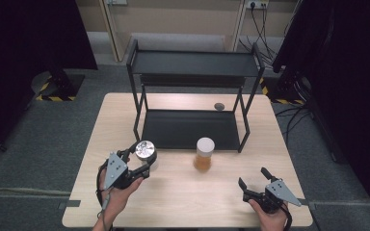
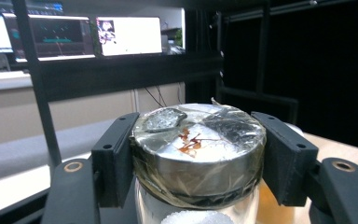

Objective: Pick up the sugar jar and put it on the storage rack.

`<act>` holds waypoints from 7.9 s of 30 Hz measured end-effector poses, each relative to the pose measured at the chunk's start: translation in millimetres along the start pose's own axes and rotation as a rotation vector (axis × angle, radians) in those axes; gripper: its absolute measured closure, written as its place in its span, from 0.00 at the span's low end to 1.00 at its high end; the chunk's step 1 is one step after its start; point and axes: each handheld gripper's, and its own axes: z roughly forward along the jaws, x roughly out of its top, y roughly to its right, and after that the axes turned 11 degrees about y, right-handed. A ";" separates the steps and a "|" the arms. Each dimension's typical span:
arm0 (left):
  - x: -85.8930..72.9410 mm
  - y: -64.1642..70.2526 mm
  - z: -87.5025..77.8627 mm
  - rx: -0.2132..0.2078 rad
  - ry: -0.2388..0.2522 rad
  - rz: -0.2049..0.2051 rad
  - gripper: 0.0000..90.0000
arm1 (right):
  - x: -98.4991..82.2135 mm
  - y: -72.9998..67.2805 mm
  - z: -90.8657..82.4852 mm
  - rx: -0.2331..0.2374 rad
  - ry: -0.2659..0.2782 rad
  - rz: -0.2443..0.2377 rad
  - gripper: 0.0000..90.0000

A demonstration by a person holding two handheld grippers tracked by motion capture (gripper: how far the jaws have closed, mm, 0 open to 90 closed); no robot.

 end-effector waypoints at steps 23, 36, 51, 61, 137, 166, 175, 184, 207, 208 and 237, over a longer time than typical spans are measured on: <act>35.9 3.6 27.9 0.053 0.056 0.042 0.39 | 0.1 0.0 0.0 -0.002 -0.001 0.004 0.05; 47.2 8.9 36.7 0.097 0.086 0.047 0.39 | -0.2 -0.1 -0.1 -0.003 0.001 0.003 0.05; 58.9 6.0 46.2 0.085 0.104 0.051 0.39 | -0.4 -0.2 -0.3 -0.004 0.003 0.003 0.05; 70.8 3.9 52.4 0.089 0.116 0.066 0.39 | -0.3 -0.2 -0.2 -0.004 0.002 0.004 0.05; 141.5 -18.2 124.4 0.153 0.171 0.085 0.39 | 0.0 0.5 0.1 0.001 0.000 0.003 0.05; 160.7 -34.6 170.6 0.190 0.157 0.086 0.39 | 0.7 1.4 0.6 0.005 -0.004 0.003 0.05; 155.8 -38.8 185.2 0.202 0.154 0.100 0.39 | 0.4 1.7 0.5 0.007 -0.003 0.004 0.05; 150.5 -51.9 208.5 0.232 0.127 0.096 0.39 | 0.4 2.6 1.0 0.010 -0.003 0.004 0.05; 123.9 -63.8 232.6 0.267 0.095 0.105 0.39 | 0.0 2.0 0.6 0.013 0.000 -0.003 0.05; 123.6 -64.1 233.2 0.266 0.095 0.102 0.39 | -0.1 2.1 0.5 0.013 0.000 -0.003 0.05; 121.5 -51.4 171.6 0.202 0.121 -0.004 0.13 | 0.2 2.3 0.9 0.015 -0.001 -0.006 0.04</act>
